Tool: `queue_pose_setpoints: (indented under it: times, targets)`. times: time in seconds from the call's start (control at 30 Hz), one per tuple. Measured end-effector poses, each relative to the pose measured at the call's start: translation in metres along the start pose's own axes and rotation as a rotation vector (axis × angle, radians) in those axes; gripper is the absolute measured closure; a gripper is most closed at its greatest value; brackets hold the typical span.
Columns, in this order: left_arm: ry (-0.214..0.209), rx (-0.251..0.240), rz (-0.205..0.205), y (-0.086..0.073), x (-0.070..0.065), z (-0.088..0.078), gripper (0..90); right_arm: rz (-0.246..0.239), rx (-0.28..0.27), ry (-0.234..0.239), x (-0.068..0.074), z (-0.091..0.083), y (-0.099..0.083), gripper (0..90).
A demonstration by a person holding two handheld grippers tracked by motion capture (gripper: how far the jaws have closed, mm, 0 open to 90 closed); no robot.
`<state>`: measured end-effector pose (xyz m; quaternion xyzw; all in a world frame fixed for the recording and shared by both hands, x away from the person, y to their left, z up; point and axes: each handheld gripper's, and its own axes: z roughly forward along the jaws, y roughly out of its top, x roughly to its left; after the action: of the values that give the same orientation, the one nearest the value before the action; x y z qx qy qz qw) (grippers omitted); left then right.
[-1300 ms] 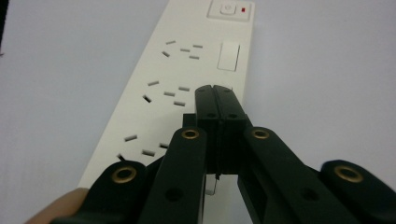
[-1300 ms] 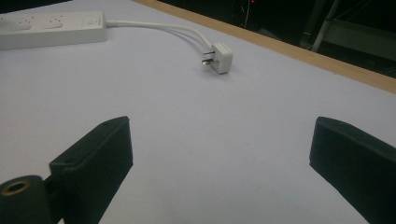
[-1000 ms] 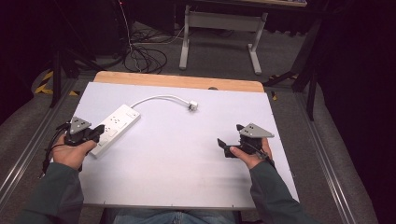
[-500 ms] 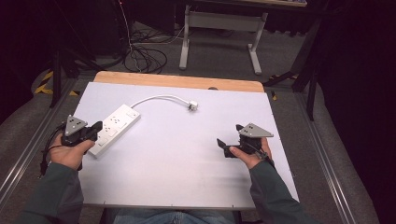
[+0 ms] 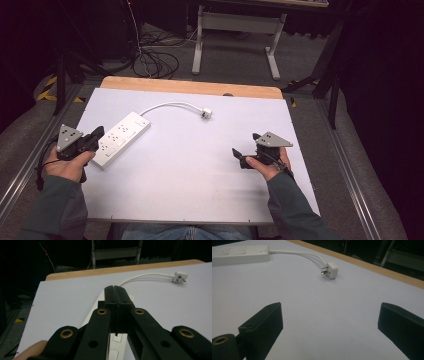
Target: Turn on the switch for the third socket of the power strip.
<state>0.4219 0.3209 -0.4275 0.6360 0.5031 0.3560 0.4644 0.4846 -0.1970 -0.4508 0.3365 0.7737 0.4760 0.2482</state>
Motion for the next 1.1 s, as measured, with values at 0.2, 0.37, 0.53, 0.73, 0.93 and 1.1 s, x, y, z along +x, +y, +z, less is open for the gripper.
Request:
queue_pose_setpoints:
  times: [0.2, 0.37, 0.53, 0.73, 0.93, 1.1]
  targets:
    - [-0.004, -0.018, 0.0, 0.001, -0.001, -0.002, 89.9, 0.0, 0.0, 0.001, 0.0, 0.0, 0.0, 6.4]
    - [0.002, -0.047, 0.016, 0.003, -0.002, -0.005, 87.8, -0.003, 0.003, 0.002, 0.0, 0.0, 0.0, 6.4]
    - [0.018, -0.079, 0.008, 0.005, -0.001, -0.01, 84.2, -0.002, 0.004, 0.001, 0.0, 0.0, 0.0, 6.4]
    - [0.027, -0.089, -0.012, 0.005, 0.001, -0.012, 80.3, -0.002, 0.003, 0.0, 0.0, 0.0, 0.0, 6.4]
    - [0.021, -0.104, -0.036, 0.005, 0.002, -0.014, 74.9, -0.002, 0.004, 0.0, 0.0, 0.0, 0.0, 6.4]
    - [0.011, -0.099, -0.035, 0.005, 0.002, -0.015, 66.9, 0.001, 0.003, 0.001, 0.0, 0.0, 0.0, 6.4]
